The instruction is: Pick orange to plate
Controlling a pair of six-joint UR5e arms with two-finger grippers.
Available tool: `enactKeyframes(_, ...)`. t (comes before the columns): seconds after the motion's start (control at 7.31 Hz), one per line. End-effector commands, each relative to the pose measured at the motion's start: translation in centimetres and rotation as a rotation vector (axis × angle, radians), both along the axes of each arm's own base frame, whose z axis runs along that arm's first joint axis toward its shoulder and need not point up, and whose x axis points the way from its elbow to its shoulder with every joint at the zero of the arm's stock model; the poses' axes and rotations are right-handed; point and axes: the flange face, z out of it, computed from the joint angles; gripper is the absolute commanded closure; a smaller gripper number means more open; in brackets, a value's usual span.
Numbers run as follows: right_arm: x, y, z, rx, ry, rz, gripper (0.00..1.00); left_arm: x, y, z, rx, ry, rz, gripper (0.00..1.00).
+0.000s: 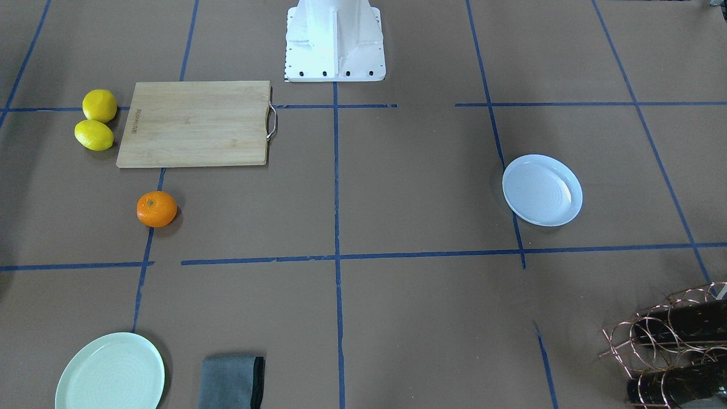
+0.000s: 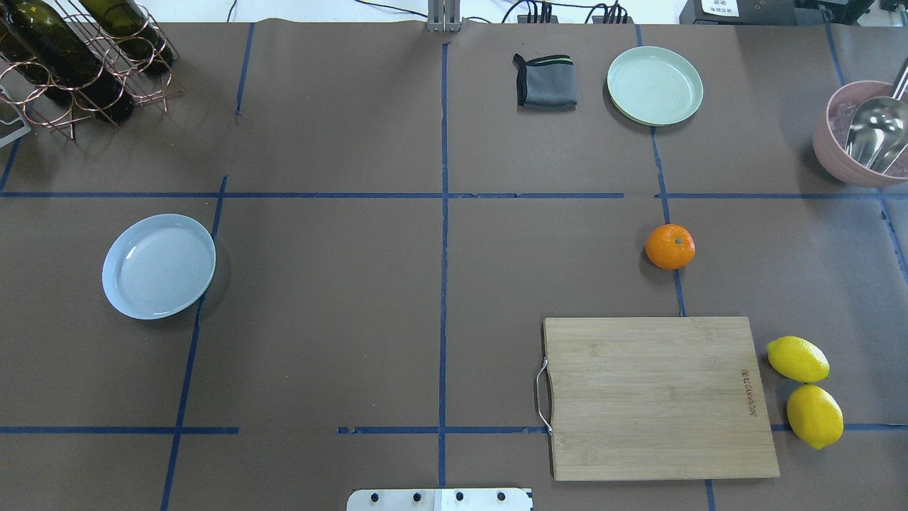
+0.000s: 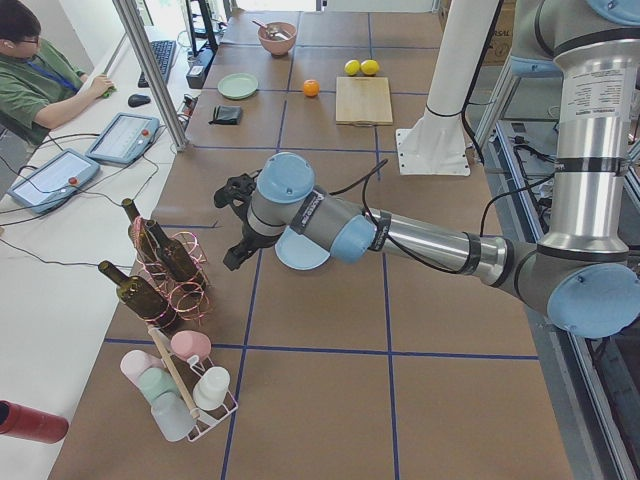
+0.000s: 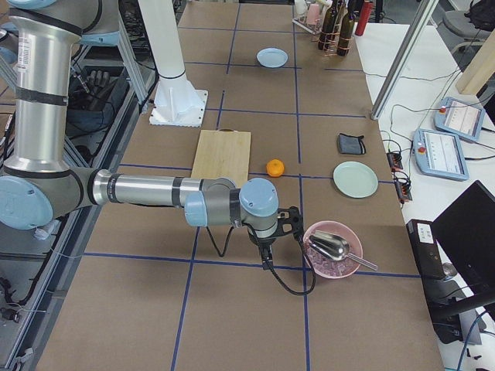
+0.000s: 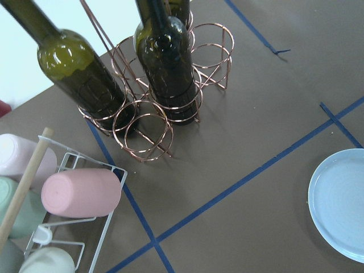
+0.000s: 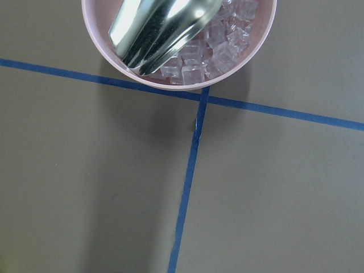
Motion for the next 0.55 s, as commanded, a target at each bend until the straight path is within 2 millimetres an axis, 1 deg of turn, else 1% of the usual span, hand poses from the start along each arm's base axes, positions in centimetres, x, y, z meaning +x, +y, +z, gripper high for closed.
enactKeyframes(0.0,-0.2,-0.1,-0.6,0.033,-0.031,-0.011,0.0,6.0,1.6,0.8,-0.122,0.145,0.063,0.0)
enactKeyframes(0.14,-0.2,0.8,0.4,0.066,-0.032,-0.007,0.0,8.3,1.3,1.0,-0.183,0.107,-0.056,0.0)
enactKeyframes(0.27,-0.3,1.0,0.9,0.069,-0.033,-0.005,0.0,12.6,2.4,1.7,-0.239,0.118,-0.159,0.0)
enactKeyframes(0.41,-0.3,1.0,0.9,0.068,-0.033,-0.004,0.0,15.6,4.4,3.1,-0.277,0.138,-0.233,0.01)
